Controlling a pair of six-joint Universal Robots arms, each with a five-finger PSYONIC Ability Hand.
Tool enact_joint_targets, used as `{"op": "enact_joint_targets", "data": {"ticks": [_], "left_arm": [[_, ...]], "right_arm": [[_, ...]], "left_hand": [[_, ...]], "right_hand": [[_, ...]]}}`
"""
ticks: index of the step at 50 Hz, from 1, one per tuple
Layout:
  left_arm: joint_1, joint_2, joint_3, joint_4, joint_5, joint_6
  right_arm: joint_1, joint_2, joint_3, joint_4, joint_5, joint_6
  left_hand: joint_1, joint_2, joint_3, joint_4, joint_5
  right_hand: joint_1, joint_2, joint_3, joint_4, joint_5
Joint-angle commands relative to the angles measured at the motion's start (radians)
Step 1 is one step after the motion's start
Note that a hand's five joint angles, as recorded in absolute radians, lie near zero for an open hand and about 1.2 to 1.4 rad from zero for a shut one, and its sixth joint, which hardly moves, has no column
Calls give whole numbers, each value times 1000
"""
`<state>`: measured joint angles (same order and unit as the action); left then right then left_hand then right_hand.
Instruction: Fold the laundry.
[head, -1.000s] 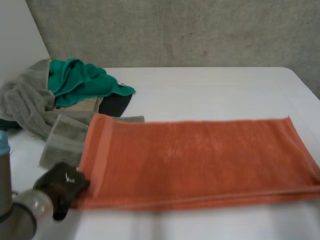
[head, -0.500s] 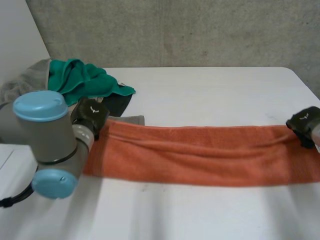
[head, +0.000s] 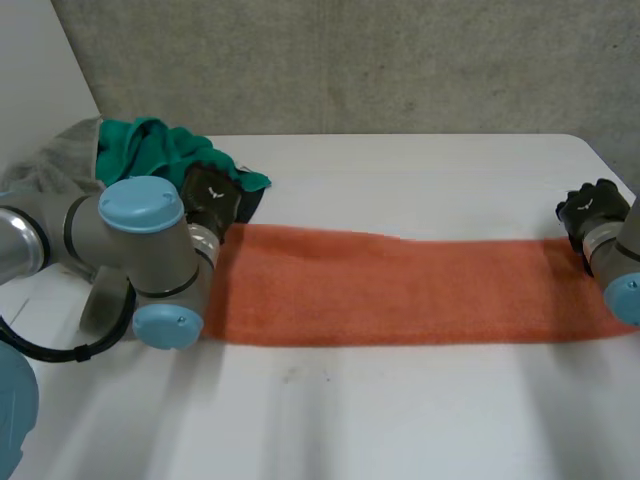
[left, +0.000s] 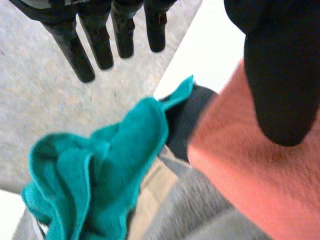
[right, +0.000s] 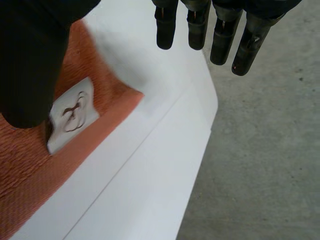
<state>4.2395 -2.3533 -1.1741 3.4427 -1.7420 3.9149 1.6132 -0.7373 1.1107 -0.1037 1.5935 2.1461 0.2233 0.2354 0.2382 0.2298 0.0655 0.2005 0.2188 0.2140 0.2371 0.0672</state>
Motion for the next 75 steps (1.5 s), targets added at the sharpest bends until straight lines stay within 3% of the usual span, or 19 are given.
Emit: {"op": "enact_joint_targets", "data": {"ticks": [1, 7, 12, 16, 34, 38, 51, 58, 61, 65, 69, 75], "left_arm": [[-16, 84, -65, 64, 13, -8], [-7, 201, -188, 62, 13, -16], [-9, 272, -303, 66, 16, -29], [-10, 305, -367, 67, 16, -40], [-7, 309, -427, 67, 18, -46], [-7, 312, -433, 67, 32, -46], [-9, 368, -455, 67, 45, -46], [-9, 404, -481, 67, 45, -46], [-7, 413, -487, 67, 44, -46], [-9, 416, -487, 67, 42, -48], [-10, 422, -489, 67, 41, -48], [-16, 433, -490, 66, 38, -69]], "right_arm": [[-4, -160, 89, 2, -3, 136], [-82, -339, 214, 33, -134, 291], [-192, -418, 357, 122, -323, 276], [-252, -424, 429, 134, -371, 264], [-292, -280, 518, -24, -372, 95], [-294, -251, 503, -60, -366, 93], [-482, -252, 419, -151, -322, 72], [-524, -281, 379, -148, -296, 18], [-493, -310, 385, -153, -299, 32], [-331, -393, 400, -165, -305, 67], [-139, -459, 440, -197, -326, 112], [206, -501, 515, -306, -435, 115]], "left_hand": [[-49, -61, -64, -55, -66], [-49, -61, -64, -55, -66], [-49, -61, -64, -55, -66], [-49, -61, -64, -55, -66], [-49, -61, -64, -55, -66], [-49, -61, -64, -55, -66], [-49, -61, -64, -55, -66], [-49, -61, -64, -55, -66], [-49, -61, -64, -55, -66], [-49, -61, -64, -55, -66], [-49, -61, -64, -55, -66], [-49, -61, -64, -55, -66]], "right_hand": [[-26, -44, -40, -63, -67], [-26, -44, -40, -63, -67], [-26, -44, -40, -63, -67], [37, 18, 23, 0, -5], [295, 277, 282, 259, 254], [1193, 1175, 1180, 1157, 1152], [1196, 1177, 1182, 1159, 1155], [1196, 1177, 1182, 1159, 1155], [1196, 1177, 1182, 1159, 1155], [1196, 1177, 1182, 1159, 1155], [1196, 1177, 1182, 1159, 1155], [1196, 1177, 1182, 1159, 1155]]}}
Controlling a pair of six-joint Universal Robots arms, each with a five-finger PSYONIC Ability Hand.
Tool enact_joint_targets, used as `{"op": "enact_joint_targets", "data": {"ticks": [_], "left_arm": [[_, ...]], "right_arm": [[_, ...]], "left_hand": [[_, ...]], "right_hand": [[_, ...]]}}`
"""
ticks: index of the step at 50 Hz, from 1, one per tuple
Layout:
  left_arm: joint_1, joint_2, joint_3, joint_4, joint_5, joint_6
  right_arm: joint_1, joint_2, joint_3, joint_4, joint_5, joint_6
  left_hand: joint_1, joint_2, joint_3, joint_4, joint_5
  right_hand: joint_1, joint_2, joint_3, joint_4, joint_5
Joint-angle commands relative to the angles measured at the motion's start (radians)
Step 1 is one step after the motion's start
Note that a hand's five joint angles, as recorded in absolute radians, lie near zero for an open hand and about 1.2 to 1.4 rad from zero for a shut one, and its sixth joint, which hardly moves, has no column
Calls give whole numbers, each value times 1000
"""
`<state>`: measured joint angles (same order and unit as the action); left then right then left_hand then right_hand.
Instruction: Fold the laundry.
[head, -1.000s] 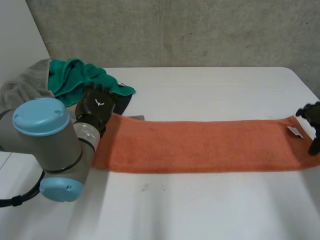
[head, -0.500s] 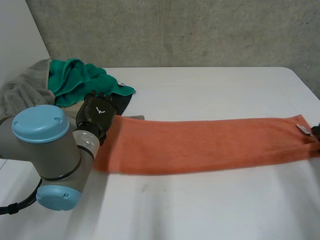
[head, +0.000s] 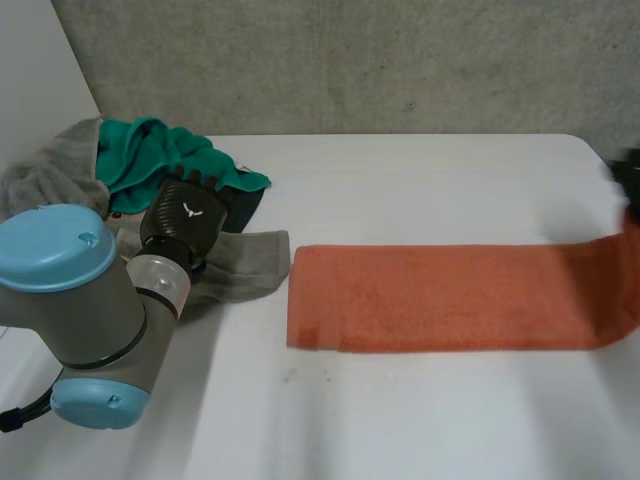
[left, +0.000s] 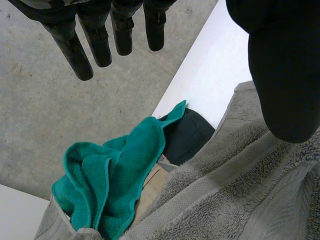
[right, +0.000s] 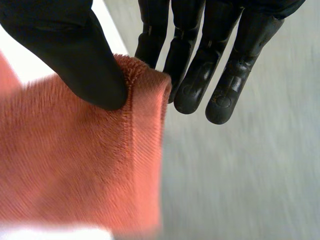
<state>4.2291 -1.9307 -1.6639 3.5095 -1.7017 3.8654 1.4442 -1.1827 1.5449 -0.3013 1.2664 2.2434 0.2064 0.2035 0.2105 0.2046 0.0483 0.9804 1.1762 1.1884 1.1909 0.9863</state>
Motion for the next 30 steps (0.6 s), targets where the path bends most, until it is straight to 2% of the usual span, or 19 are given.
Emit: {"op": "enact_joint_targets", "data": {"ticks": [1, 3, 5, 7, 12, 13, 14, 15, 16, 20, 21, 24, 25, 30], "left_arm": [[-6, 12, 0, -1, -3, -26], [-6, 13, -2, 0, -3, -35], [-9, 13, -2, 0, -1, -49], [-11, 13, -2, 0, -1, -55], [-29, 1, 9, 0, -1, -61], [-34, -1, 10, 0, -1, -61], [-38, -2, 13, 0, -1, -61], [-43, -2, 15, 0, -1, -61], [-54, -5, 22, 2, -1, -63], [-83, -20, 47, 6, 1, -64], [-92, -24, 52, 6, 1, -66], [-136, -37, 79, 6, 2, -81], [-149, -40, 88, 6, 2, -89], [-215, -74, 148, 6, 7, -177]], "right_arm": [[418, -49, 89, -125, -123, 16], [535, -34, 106, -171, -147, 12], [597, -3, 113, -199, -156, 5], [683, 81, 110, -229, -159, -16], [763, 187, 104, -245, -156, -88], [765, 192, 103, -243, -147, -96], [765, 192, 101, -242, -141, -100], [765, 186, 103, -234, -122, -102], [765, 183, 106, -233, -107, -94], [740, 143, 116, -226, -7, 11], [690, 85, 126, -216, 17, 89], [596, 0, 150, -185, 33, 241], [534, -49, 161, -149, 33, 348], [414, -80, 176, 14, 16, 565]], "left_hand": [[-32, -29, -36, -30, -48], [-32, -29, -36, -30, -48], [-32, -29, -36, -30, -48], [-32, -29, -36, -30, -48], [-32, -29, -36, -30, -48], [-32, -29, -36, -30, -48], [-32, -29, -36, -30, -48], [-32, -29, -36, -30, -48], [-32, -29, -36, -30, -48], [-32, -29, -36, -30, -48], [-32, -29, -36, -30, -48], [-32, -29, -36, -30, -48], [-32, -29, -36, -30, -48], [-32, -29, -36, -30, -48]], "right_hand": [[416, 220, 208, 205, 235], [416, 220, 208, 205, 235], [416, 220, 208, 205, 235], [416, 220, 208, 205, 235], [416, 220, 208, 205, 235], [208, 12, 0, -3, 27], [-103, -298, -311, -313, -283], [-707, -903, -915, -918, -888], [-806, -1002, -1014, -1016, -986], [-806, -1002, -1014, -1016, -986], [-806, -1002, -1014, -1016, -986], [-806, -1002, -1014, -1016, -986], [-806, -1002, -1014, -1016, -986], [-806, -1002, -1014, -1016, -986]]}}
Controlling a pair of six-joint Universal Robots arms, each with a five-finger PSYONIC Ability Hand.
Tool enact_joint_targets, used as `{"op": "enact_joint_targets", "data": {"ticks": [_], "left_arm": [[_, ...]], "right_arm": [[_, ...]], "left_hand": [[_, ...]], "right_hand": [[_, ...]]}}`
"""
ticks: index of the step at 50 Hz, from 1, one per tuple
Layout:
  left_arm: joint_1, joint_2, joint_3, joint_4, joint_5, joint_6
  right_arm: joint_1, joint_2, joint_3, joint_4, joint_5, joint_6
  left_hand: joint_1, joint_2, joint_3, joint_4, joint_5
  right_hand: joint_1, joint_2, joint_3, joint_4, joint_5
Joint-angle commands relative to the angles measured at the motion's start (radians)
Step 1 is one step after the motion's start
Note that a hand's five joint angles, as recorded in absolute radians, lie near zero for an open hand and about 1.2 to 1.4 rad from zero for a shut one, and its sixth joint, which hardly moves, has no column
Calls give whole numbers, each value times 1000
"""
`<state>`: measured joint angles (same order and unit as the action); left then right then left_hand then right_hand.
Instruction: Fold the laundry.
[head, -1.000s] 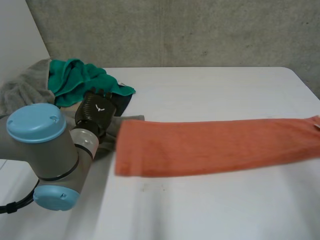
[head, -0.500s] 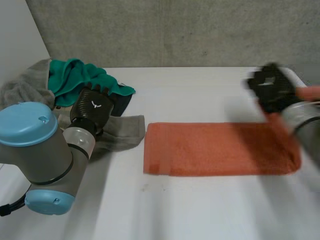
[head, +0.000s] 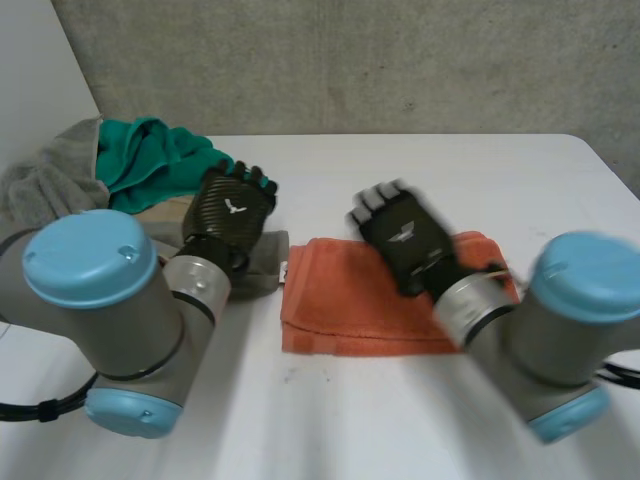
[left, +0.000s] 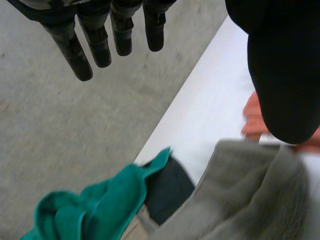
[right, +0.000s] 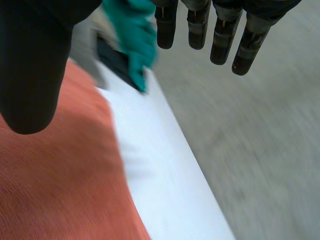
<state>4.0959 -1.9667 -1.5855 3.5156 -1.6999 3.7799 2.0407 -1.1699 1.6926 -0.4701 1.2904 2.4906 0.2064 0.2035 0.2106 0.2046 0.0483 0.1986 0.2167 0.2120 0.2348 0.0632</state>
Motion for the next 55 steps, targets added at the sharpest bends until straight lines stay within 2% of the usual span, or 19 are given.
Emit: {"op": "enact_joint_targets", "data": {"ticks": [1, 4, 10, 14, 18, 19, 22, 25, 29, 33, 40, 41, 42, 44, 45, 46, 49, 50, 55], "left_arm": [[-89, -49, 81, 0, 6, -106], [-117, -107, 128, -1, 20, -141], [-131, -176, 174, -12, 17, -140], [-132, -184, 162, -15, 16, -143], [-128, -173, 128, -17, 16, -147], [-126, -172, 121, -17, 16, -147], [-120, -144, 91, -17, 14, -143], [-100, -92, 55, -17, 13, -146], [-66, -32, 15, -14, 8, -149], [-29, 18, -16, -12, -3, -149], [4, 34, -25, -14, -50, -149], [4, 34, -24, -14, -53, -150], [6, 34, -22, -14, -55, -152], [7, 29, -18, -14, -52, -157], [7, 25, -13, -14, -52, -157], [7, 22, -10, -12, -50, -157], [-3, 20, 10, -12, -47, -157], [-6, 15, 21, -11, -46, -158], [-64, -26, 97, -14, -32, -244]], "right_arm": [[-194, -96, 30, 214, -11, 329], [-255, -89, 45, 307, -23, 317], [-349, -65, 94, 350, -17, 209], [-375, -2, 102, 352, -3, 107], [-396, 44, 84, 352, 1, 47], [-395, 50, 69, 346, 7, 30], [-392, 49, 18, 343, 49, 33], [-363, 41, -16, 334, 95, 28], [-177, 0, -85, 291, 136, 17], [2, -5, -143, 263, 121, 17], [260, 142, -172, 217, 33, -42], [280, 156, -175, 215, 32, -50], [306, 170, -186, 212, 44, -53], [309, 168, -197, 208, 73, -26], [306, 164, -198, 208, 95, -3], [294, 155, -206, 208, 143, 66], [262, 119, -206, 209, 194, 204], [218, 74, -196, 217, 204, 306], [96, -36, -171, 266, 175, 556]], "left_hand": [[-32, -29, -36, -30, -48], [-32, -29, -36, -30, -48], [-32, -29, -36, -30, -48], [-32, -29, -36, -30, -48], [-32, -29, -36, -30, -48], [-32, -29, -36, -30, -48], [-32, -29, -36, -30, -48], [-32, -29, -36, -30, -48], [-32, -29, -36, -30, -48], [-32, -29, -36, -30, -48], [-32, -29, -36, -30, -48], [-32, -29, -36, -30, -48], [-32, -29, -36, -30, -48], [-32, -29, -36, -30, -48], [-32, -29, -36, -30, -48], [-32, -29, -36, -30, -48], [-32, -29, -36, -30, -48], [-32, -29, -36, -30, -48], [-25, -22, -29, -23, -42]], "right_hand": [[-24, -42, -37, -60, -63], [-24, -42, -37, -60, -63], [50, 32, 37, 14, 11], [303, 284, 289, 266, 263], [921, 903, 908, 885, 882], [1195, 1177, 1182, 1159, 1156], [1198, 1180, 1184, 1161, 1159], [1198, 1180, 1184, 1161, 1159], [1198, 1180, 1184, 1161, 1159], [1198, 1180, 1184, 1161, 1159], [1198, 1180, 1184, 1161, 1159], [1161, 1143, 1148, 1125, 1122], [608, 590, 595, 572, 569], [27, 9, 14, -9, -12], [-24, -42, -37, -60, -63], [-24, -42, -37, -60, -63], [-24, -42, -37, -60, -63], [-24, -42, -37, -60, -63], [-24, -42, -37, -60, -63]]}}
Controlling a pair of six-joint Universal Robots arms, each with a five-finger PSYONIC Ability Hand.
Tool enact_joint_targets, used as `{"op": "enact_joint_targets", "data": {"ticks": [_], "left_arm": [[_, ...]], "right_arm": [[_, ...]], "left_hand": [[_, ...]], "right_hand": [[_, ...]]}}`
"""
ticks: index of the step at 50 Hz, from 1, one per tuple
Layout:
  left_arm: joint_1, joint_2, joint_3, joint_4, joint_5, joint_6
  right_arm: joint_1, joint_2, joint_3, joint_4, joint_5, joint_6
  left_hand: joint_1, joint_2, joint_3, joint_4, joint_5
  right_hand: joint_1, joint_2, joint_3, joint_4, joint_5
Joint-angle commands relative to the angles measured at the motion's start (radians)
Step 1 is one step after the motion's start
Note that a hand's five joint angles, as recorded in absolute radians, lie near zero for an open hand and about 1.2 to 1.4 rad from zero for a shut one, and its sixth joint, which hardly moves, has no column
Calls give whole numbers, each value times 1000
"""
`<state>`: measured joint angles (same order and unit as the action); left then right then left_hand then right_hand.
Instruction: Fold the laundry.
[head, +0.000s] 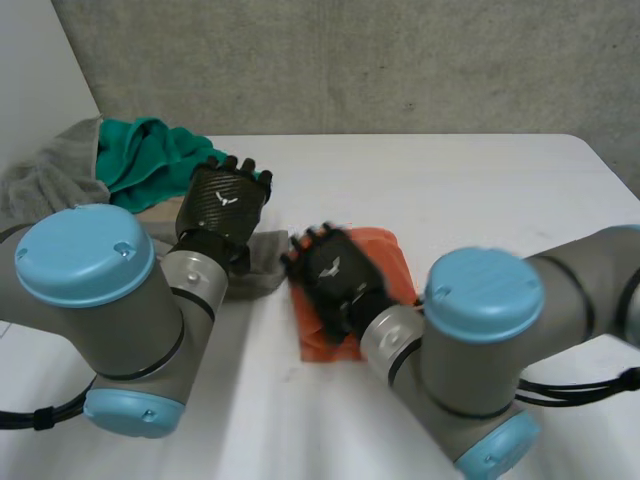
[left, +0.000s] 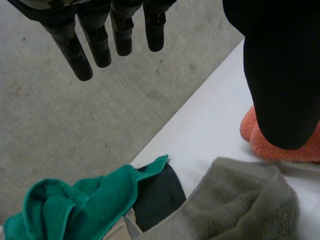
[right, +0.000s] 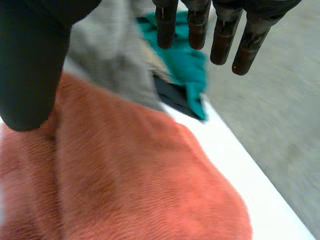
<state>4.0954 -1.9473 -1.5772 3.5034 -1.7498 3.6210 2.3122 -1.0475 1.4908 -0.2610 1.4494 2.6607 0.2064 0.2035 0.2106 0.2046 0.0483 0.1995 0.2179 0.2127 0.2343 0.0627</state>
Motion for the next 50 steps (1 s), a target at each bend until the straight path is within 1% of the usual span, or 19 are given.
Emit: {"op": "enact_joint_targets", "data": {"ticks": [1, 2, 4, 8, 14, 19, 22, 28, 31, 33, 35, 36, 40, 41, 44, 45, 48, 49, 50], "left_arm": [[-76, -50, 101, -3, 27, -106], [-86, -56, 109, -4, 36, -129], [-107, -74, 127, -13, 70, -189], [-113, -125, 157, -56, 105, -238], [-118, -235, 218, -162, 98, -237], [-116, -338, 279, -297, 76, -213], [-115, -355, 293, -340, 67, -183], [-118, -338, 293, -357, 84, -166], [-122, -282, 290, -351, 92, -168], [-116, -231, 286, -345, 102, -171], [-109, -164, 278, -336, 141, -174], [-104, -142, 273, -334, 157, -176], [-73, -53, 250, -334, 257, -176], [-57, -24, 237, -339, 307, -174], [-40, 11, 218, -343, 398, -174], [-34, 28, 209, -346, 464, -174], [-24, 42, 198, -354, 555, -177], [-18, 45, 194, -363, 600, -177], [-15, 45, 192, -366, 618, -177]], "right_arm": [[-187, -163, 29, 78, 8, 413], [-212, -163, 20, 133, -10, 457], [-235, -158, 11, 183, -32, 485], [-275, -102, -41, 275, -55, 489], [-281, 53, -141, 365, -52, 456], [-280, 132, -176, 387, -47, 430], [-277, 159, -191, 390, -44, 386], [-280, 136, -182, 391, -41, 349], [-292, 78, -155, 385, -44, 360], [-325, 31, -100, 367, -41, 399], [-356, -3, -60, 338, -37, 442], [-390, -44, -11, 289, -31, 496], [-445, -127, 96, 217, -37, 559], [-453, -137, 117, 212, -43, 564], [-468, -144, 176, 209, -58, 567], [-468, -143, 189, 209, -66, 567], [-471, -141, 232, 198, -102, 564], [-468, -138, 241, 194, -113, 565], [-465, -135, 246, 187, -122, 564]], "left_hand": [[-22, -19, -26, -20, -39], [-19, -16, -24, -18, -36], [-5, -2, -9, -3, -21], [-2, 1, -6, 0, -18], [-2, 1, -6, 0, -18], [-2, 1, -6, 0, -18], [1, 4, -3, 3, -15], [-8, -5, -12, -6, -24], [-10, -8, -15, -9, -27], [-10, -8, -15, -9, -27], [-10, -8, -15, -9, -27], [-10, -8, -15, -9, -27], [-5, -2, -9, -3, -21], [-5, -2, -9, -3, -21], [-8, -5, -12, -6, -24], [-8, -5, -12, -6, -24], [-8, -5, -12, -6, -24], [-8, -5, -12, -6, -24], [-8, -5, -12, -6, -24]], "right_hand": [[-25, -43, -38, -60, -63], [-25, -43, -38, -60, -63], [-25, -43, -38, -60, -63], [-25, -43, -38, -60, -63], [-25, -43, -38, -60, -63], [-25, -43, -38, -60, -63], [-25, -43, -38, -60, -63], [65, 46, 51, 30, 27], [53, 35, 40, 18, 15], [-17, -35, -30, -52, -55], [-25, -43, -38, -60, -63], [-25, -43, -38, -60, -63], [-25, -43, -38, -60, -63], [-25, -43, -38, -60, -63], [-25, -43, -38, -60, -63], [-25, -43, -38, -60, -63], [-25, -43, -38, -60, -63], [-25, -43, -38, -60, -63], [-25, -43, -38, -60, -63]]}}
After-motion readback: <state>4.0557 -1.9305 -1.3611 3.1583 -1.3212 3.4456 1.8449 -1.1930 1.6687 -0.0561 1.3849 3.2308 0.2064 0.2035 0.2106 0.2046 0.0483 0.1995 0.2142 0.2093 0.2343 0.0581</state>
